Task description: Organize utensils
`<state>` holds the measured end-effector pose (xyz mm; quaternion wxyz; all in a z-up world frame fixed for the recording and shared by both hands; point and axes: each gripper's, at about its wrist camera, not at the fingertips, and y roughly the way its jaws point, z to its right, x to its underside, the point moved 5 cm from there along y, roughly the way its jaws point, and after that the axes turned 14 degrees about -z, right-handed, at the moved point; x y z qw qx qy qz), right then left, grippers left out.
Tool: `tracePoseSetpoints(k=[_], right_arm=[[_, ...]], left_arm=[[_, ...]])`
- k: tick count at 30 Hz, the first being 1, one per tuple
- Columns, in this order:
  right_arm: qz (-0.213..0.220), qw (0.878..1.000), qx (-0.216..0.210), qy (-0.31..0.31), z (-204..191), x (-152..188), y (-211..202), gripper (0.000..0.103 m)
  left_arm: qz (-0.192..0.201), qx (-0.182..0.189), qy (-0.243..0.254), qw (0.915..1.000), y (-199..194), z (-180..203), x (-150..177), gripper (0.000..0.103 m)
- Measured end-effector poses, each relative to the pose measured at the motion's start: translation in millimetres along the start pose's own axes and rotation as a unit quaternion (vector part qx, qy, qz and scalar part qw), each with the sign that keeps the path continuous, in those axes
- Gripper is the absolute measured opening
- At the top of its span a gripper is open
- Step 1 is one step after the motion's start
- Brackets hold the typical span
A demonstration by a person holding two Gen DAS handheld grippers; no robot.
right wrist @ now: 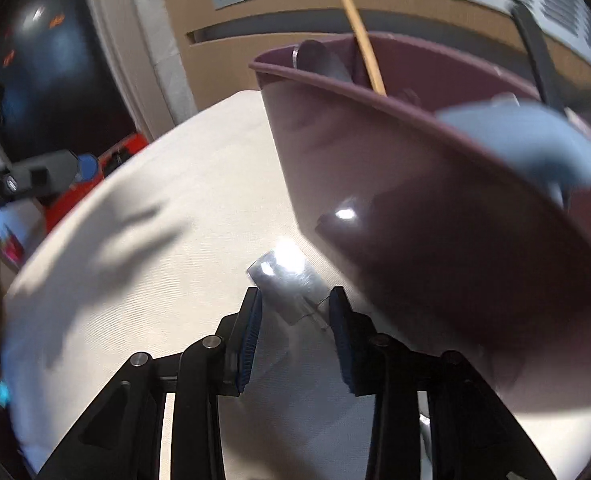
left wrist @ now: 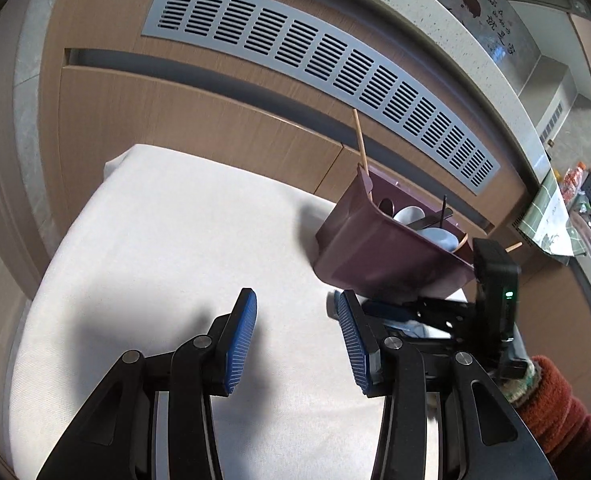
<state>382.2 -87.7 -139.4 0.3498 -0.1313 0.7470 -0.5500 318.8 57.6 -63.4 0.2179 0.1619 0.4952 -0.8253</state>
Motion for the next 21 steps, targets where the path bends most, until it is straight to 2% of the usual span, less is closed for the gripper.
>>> tracePoseSetpoints(k=[2, 4, 7, 8, 10, 16, 19, 21], right_arm=[[-0.015, 0.998, -0.063, 0.014, -11, 7, -1, 0.036], [-0.028, 0.996, -0.080, 0.004, -25, 12, -1, 0.036], [-0.026, 0.998, -0.018, -0.051, -46, 15, 2, 0.036], [-0.016, 0.996, 0.011, -0.089, -54, 16, 4, 0.037], [-0.009, 0.991, 0.032, -0.126, -61, 20, 6, 0.037], [-0.025, 0.989, 0.006, -0.148, -59, 14, 8, 0.040], [-0.033, 0.987, 0.013, -0.158, -66, 19, 9, 0.049], [-0.034, 0.985, 0.030, -0.169, -73, 18, 12, 0.049]], left_arm=[[-0.002, 0.001, -0.002, 1.0000, 2, -3, -1, 0.044], [-0.002, 0.003, -0.007, 1.0000, 3, -5, -3, 0.044], [-0.001, 0.000, -0.013, 0.9999, 4, -10, -5, 0.044], [-0.002, -0.001, -0.015, 0.9999, 4, -12, -4, 0.044], [-0.004, -0.006, -0.018, 0.9998, 4, -17, -3, 0.044], [-0.010, -0.009, -0.027, 0.9995, 0, -26, 5, 0.044], [-0.015, -0.007, -0.033, 0.9993, 2, -29, 7, 0.044], [-0.018, -0.007, -0.035, 0.9992, 4, -29, 8, 0.044]])
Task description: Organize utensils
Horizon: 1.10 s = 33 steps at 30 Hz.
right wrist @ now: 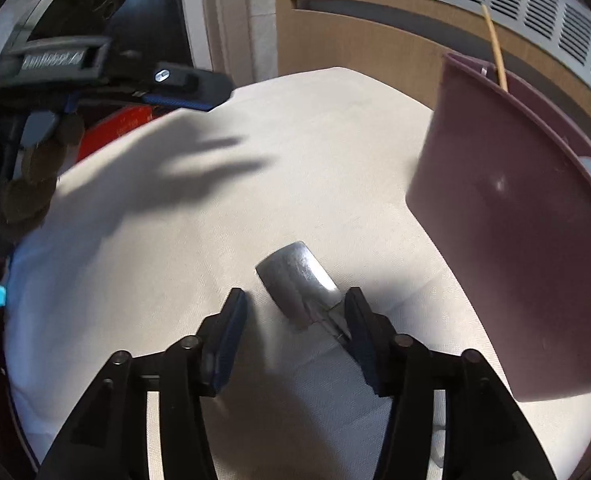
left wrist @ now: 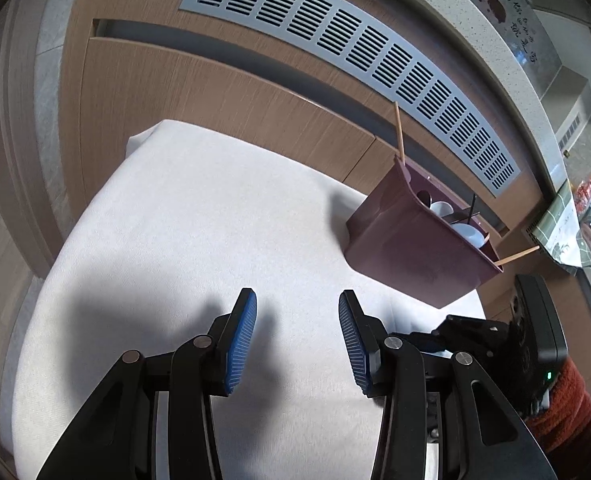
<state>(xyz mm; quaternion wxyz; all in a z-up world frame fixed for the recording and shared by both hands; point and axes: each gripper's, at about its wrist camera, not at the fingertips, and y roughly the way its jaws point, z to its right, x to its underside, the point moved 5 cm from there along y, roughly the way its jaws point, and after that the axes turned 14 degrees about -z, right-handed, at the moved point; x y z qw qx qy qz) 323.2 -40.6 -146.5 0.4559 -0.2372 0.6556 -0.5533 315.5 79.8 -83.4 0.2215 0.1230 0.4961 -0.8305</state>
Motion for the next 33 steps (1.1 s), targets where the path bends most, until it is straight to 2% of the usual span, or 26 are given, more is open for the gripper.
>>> tracePoseSetpoints(k=[5, 7, 9, 10, 11, 12, 15, 20, 23, 25, 28, 30, 33], right_arm=[[-0.007, 1.000, -0.005, -0.005, 2, -16, 5, 0.044], [-0.003, 1.000, 0.005, 0.007, 6, -15, 3, 0.030], [0.000, 0.999, 0.007, 0.031, 7, -12, -2, 0.024], [0.011, 0.999, 0.004, 0.044, 8, -8, -9, 0.024], [0.029, 0.998, 0.001, 0.056, 5, -18, -17, 0.022], [0.045, 0.997, 0.001, 0.063, 2, -25, -27, 0.003], [0.091, 0.990, 0.016, 0.109, 9, -25, -67, 0.001], [0.141, 0.974, 0.033, 0.171, 34, -19, -123, 0.001], [0.184, 0.959, 0.064, 0.208, 60, -10, -165, 0.001], [0.234, 0.939, 0.098, 0.232, 77, -9, -195, 0.001], [0.306, 0.910, 0.112, 0.257, 96, 1, -232, 0.001], [0.345, 0.889, 0.156, 0.259, 105, -7, -238, 0.001], [0.356, 0.875, 0.182, 0.272, 118, -10, -238, 0.001]], left_arm=[[-0.004, 0.003, 0.005, 1.0000, 0, 5, 5, 0.044], [-0.002, 0.004, 0.009, 1.0000, -3, 8, 7, 0.044], [0.001, 0.004, 0.014, 0.9999, -8, 11, 11, 0.044], [0.002, 0.005, 0.016, 0.9999, -10, 12, 12, 0.044], [0.003, 0.005, 0.017, 0.9998, -11, 13, 13, 0.044], [0.005, 0.006, 0.016, 0.9998, -13, 14, 13, 0.044], [0.005, 0.014, 0.012, 0.9998, -14, 18, 14, 0.044], [0.006, 0.030, 0.026, 0.9992, -20, 31, 21, 0.044], [0.012, 0.031, 0.033, 0.9989, -28, 35, 25, 0.044], [0.016, 0.032, 0.033, 0.9988, -32, 36, 27, 0.044], [0.019, 0.036, 0.030, 0.9987, -33, 37, 27, 0.044], [0.018, 0.037, 0.033, 0.9986, -32, 38, 28, 0.044], [0.018, 0.033, 0.042, 0.9984, -30, 40, 30, 0.044]])
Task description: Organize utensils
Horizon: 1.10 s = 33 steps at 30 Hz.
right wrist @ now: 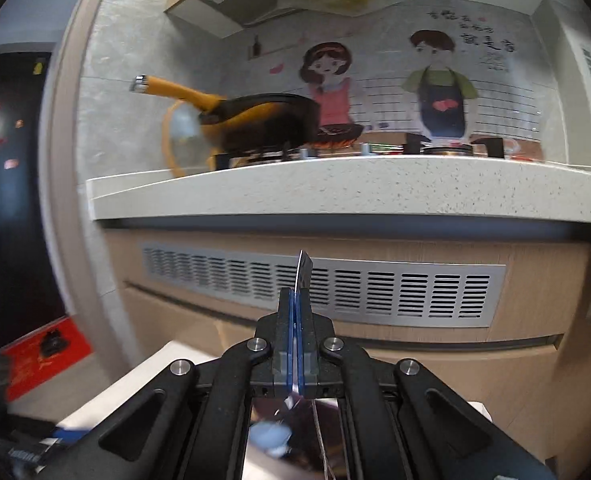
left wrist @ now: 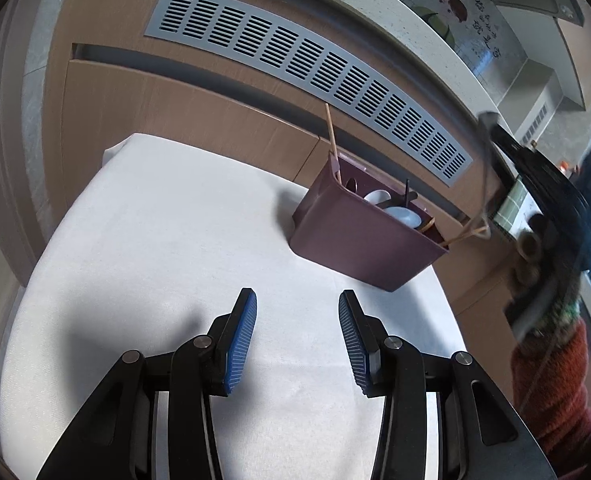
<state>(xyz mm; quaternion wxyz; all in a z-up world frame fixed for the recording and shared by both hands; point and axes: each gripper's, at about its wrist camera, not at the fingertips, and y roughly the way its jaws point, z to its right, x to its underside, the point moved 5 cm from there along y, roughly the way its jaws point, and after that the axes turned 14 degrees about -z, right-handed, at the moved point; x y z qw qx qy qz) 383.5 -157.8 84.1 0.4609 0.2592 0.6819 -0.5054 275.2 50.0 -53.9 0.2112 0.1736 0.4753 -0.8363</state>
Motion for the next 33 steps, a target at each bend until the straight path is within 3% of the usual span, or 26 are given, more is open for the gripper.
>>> tracePoseSetpoints(k=[4, 8, 11, 17, 21, 23, 26, 33], right_arm=[[0.044, 0.999, 0.018, 0.007, 2, -2, 12, 0.001], [0.048, 0.998, 0.021, 0.026, 14, 13, 19, 0.002], [0.028, 0.998, 0.024, 0.045, 23, 30, 13, 0.003], [-0.006, 0.998, 0.037, 0.051, 23, 79, -44, 0.015], [-0.078, 0.994, 0.012, 0.073, 10, 118, -82, 0.024], [-0.127, 0.989, 0.005, 0.071, -4, 144, -95, 0.024], [-0.161, 0.985, 0.019, 0.054, -24, 176, -111, 0.024], [-0.144, 0.988, 0.033, 0.049, -49, 201, -148, 0.024]], left_arm=[[-0.007, -0.004, 0.000, 1.0000, 6, -3, 1, 0.044], [-0.003, -0.010, -0.001, 0.9999, 9, -6, 2, 0.044], [0.024, -0.043, 0.027, 0.9984, 4, 0, 6, 0.044], [0.070, -0.105, 0.083, 0.9886, -7, 31, 18, 0.044], [0.084, -0.116, 0.087, 0.9859, -16, 51, 30, 0.044], [0.078, -0.115, 0.098, 0.9854, -16, 62, 38, 0.044], [0.062, -0.139, 0.123, 0.9808, -13, 77, 53, 0.044], [0.070, -0.169, 0.138, 0.9735, -33, 99, 80, 0.044]])
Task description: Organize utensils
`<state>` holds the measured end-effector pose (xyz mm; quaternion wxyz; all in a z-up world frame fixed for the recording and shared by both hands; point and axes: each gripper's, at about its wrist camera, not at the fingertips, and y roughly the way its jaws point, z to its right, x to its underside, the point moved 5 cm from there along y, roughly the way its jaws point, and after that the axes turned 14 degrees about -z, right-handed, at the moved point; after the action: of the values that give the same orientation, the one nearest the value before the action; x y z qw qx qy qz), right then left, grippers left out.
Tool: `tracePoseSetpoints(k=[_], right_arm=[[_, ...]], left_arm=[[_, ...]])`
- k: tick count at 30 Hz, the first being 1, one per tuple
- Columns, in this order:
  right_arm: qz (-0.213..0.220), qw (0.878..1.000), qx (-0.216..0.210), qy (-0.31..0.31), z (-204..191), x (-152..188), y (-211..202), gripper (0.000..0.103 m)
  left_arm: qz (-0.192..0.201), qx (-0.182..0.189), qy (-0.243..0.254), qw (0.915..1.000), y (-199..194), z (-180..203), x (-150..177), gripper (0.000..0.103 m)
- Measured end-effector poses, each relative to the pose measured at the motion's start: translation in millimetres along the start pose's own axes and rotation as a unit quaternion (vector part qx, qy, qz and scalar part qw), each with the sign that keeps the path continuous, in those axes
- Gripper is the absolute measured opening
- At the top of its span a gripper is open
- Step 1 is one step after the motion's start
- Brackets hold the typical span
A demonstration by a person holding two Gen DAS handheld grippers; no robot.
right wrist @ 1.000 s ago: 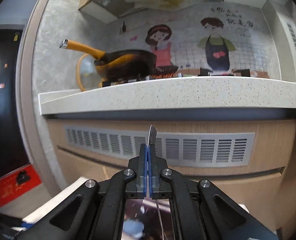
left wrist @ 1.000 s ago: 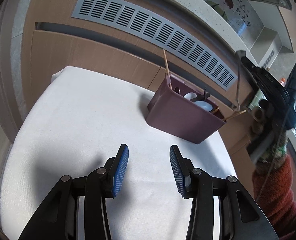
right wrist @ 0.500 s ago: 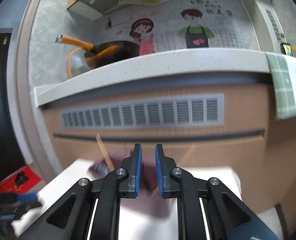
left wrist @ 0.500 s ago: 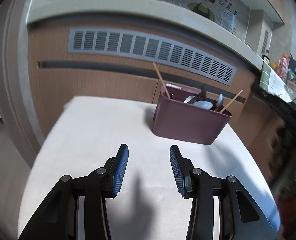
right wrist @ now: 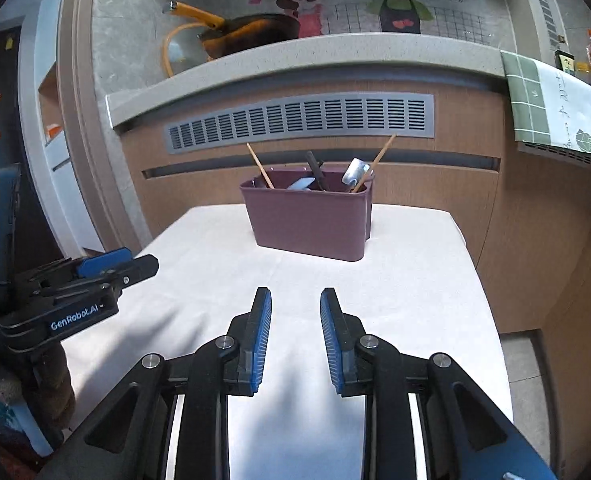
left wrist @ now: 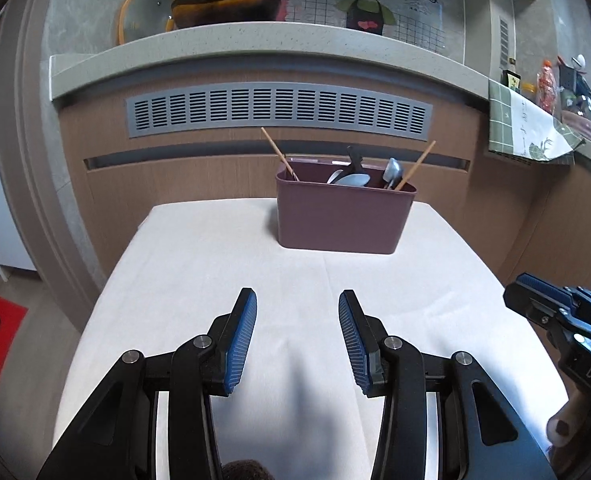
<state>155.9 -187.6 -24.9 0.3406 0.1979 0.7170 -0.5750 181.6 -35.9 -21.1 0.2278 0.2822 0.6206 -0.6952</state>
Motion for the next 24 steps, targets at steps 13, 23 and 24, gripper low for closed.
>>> tracePoseSetpoints(k=[13, 23, 24], right_arm=[[0.009, 1.000, 0.024, -0.006, -4, -1, -7, 0.024], [0.006, 1.000, 0.023, -0.003, -2, -2, -5, 0.024], [0.005, 1.000, 0.023, -0.003, -2, -2, -5, 0.025]], left_arm=[[0.012, 0.001, 0.005, 0.9999, -19, 5, 3, 0.044], [0.007, 0.005, 0.005, 1.0000, -18, 5, 4, 0.044], [0.006, 0.005, 0.005, 1.0000, -17, 5, 5, 0.044]])
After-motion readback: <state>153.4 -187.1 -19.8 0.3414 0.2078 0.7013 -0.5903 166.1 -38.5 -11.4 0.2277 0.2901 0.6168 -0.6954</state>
